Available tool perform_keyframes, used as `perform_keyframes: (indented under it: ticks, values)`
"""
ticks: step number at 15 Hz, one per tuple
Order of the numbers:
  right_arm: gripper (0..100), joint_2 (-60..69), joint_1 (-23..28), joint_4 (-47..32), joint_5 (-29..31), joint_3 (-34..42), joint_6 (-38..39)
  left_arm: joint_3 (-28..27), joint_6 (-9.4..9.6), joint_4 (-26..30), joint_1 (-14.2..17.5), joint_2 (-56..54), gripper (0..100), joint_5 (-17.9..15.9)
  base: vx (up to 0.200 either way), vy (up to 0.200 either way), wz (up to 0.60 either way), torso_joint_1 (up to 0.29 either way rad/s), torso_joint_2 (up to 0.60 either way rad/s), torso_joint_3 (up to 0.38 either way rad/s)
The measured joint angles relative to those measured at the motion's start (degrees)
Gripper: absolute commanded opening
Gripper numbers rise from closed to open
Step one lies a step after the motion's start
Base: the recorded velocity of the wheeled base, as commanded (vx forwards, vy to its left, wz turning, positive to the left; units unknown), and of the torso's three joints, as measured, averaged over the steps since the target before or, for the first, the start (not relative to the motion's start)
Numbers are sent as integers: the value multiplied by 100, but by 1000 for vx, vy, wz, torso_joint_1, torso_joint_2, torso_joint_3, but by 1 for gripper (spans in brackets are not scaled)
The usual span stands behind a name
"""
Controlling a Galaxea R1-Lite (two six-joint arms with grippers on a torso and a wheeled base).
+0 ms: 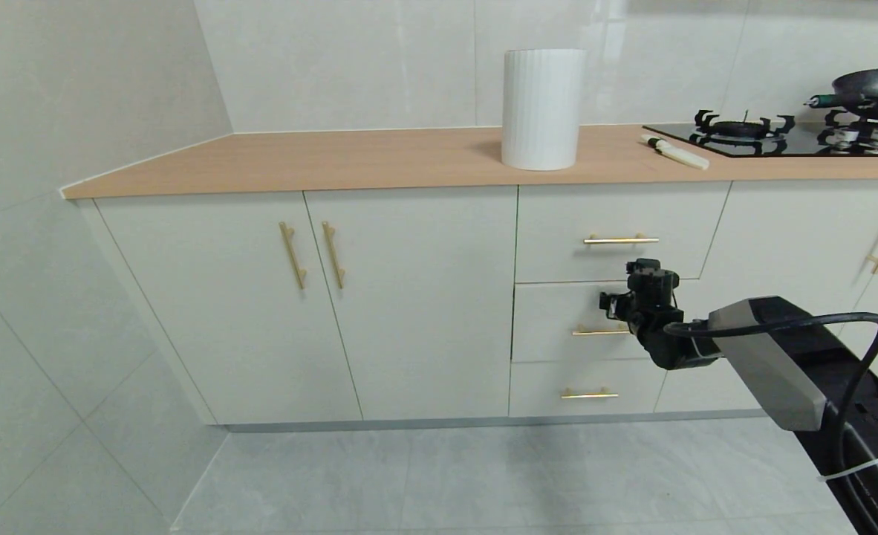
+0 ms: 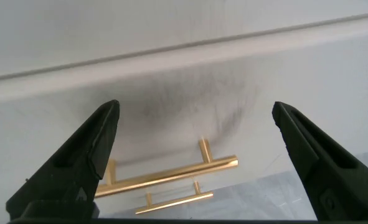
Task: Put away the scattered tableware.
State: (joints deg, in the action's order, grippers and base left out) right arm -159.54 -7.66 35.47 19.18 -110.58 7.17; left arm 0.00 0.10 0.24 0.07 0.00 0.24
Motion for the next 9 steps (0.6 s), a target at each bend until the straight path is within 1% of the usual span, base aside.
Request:
perform_keyframes:
  ticks: [4,9]
  values:
    - [100,-280,2,-15,30,-352,-4,0,-2,0,0,0,100,-2,0,0,0,0,0,0]
    - [100,-463,5,-107,30,-402,-11,0,0,0,0,0,100,-2,0,0,0,0,0,0]
